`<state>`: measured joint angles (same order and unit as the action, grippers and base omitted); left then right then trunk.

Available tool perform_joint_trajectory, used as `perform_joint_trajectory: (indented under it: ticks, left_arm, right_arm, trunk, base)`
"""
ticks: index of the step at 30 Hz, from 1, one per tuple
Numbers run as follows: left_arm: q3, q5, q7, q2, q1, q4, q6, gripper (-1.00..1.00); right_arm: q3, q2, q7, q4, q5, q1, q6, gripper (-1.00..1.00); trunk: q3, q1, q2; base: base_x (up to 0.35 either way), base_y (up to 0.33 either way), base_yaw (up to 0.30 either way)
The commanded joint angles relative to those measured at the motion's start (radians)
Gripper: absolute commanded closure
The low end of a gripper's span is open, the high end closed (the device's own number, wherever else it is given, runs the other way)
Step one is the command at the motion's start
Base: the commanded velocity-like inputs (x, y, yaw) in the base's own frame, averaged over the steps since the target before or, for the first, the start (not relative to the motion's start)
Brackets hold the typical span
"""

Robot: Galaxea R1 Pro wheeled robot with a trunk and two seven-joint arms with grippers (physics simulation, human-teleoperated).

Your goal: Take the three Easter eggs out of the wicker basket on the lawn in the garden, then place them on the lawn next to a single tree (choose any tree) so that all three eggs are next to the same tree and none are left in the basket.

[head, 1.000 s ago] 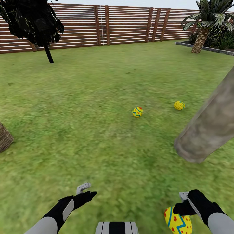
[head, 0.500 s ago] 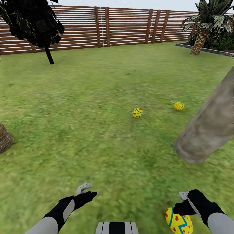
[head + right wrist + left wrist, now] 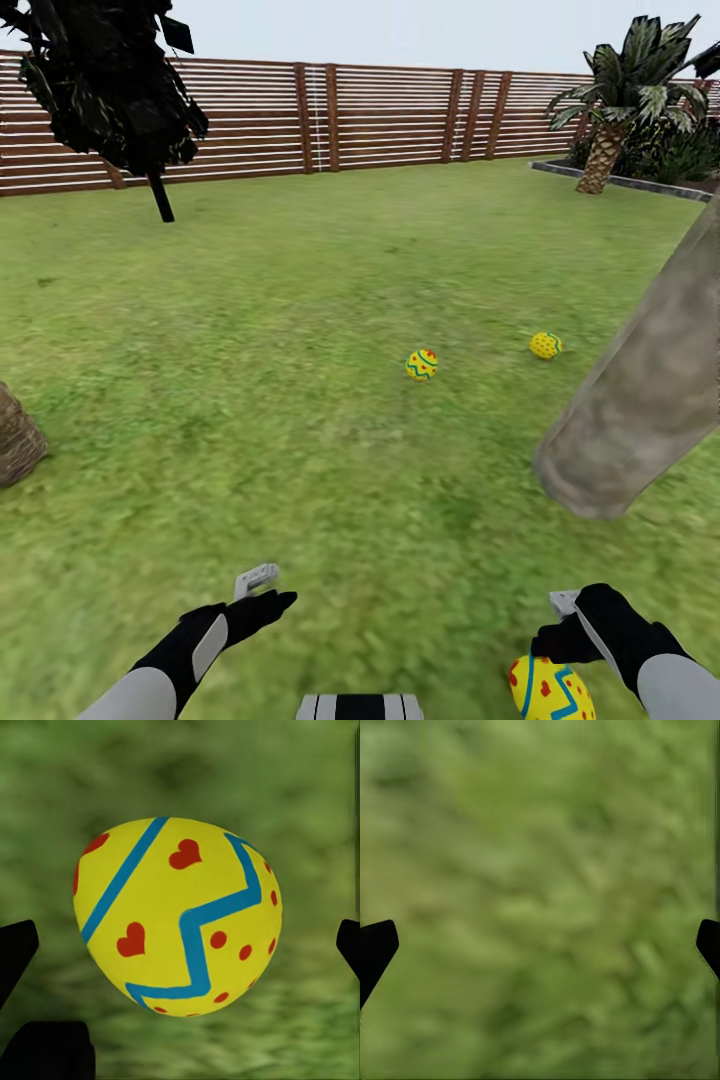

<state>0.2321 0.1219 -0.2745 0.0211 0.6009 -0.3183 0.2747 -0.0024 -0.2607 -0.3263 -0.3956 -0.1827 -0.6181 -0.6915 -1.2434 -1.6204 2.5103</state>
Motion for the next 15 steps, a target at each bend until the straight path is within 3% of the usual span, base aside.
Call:
perform_joint_trajectory:
  ticks: [1, 5, 8, 11, 15]
  left_arm:
    - [0.004, 0.010, -0.001, 0.000, 0.000, -0.002, 0.011, -1.00]
    - [0.005, 0.011, 0.036, 0.001, -0.001, -0.002, 0.012, -1.00]
    - [0.010, 0.013, 0.103, 0.002, 0.000, -0.004, 0.027, -1.00]
    - [0.012, 0.018, 0.156, 0.002, 0.000, -0.008, 0.045, -1.00]
    - [0.012, 0.020, 0.173, 0.001, 0.000, -0.009, 0.050, -1.00]
  right_arm:
    - [0.000, 0.000, -0.008, -0.002, -0.011, 0.000, -0.003, -1.00]
    - [0.000, 0.000, -0.008, -0.002, -0.011, 0.000, -0.003, -1.00]
    - [0.000, 0.000, -0.008, -0.002, -0.011, 0.000, -0.003, -1.00]
    - [0.001, 0.000, -0.008, -0.002, -0.011, 0.000, -0.003, -1.00]
    - [0.000, 0.000, -0.008, -0.002, -0.011, 0.000, -0.003, -1.00]
  trunk:
    - [0.003, 0.001, 0.000]
    - [0.019, 0.002, -0.001]
    - [0.030, 0.004, -0.002]
    - [0.042, 0.005, -0.002]
    - [0.057, 0.007, -0.003]
  base:
    - [0.000, 0.000, 0.000]
    - [0.000, 0.000, 0.000]
    - [-0.054, 0.000, 0.000]
    - [-0.258, 0.000, 0.000]
    - [-0.330, 0.000, 0.000]
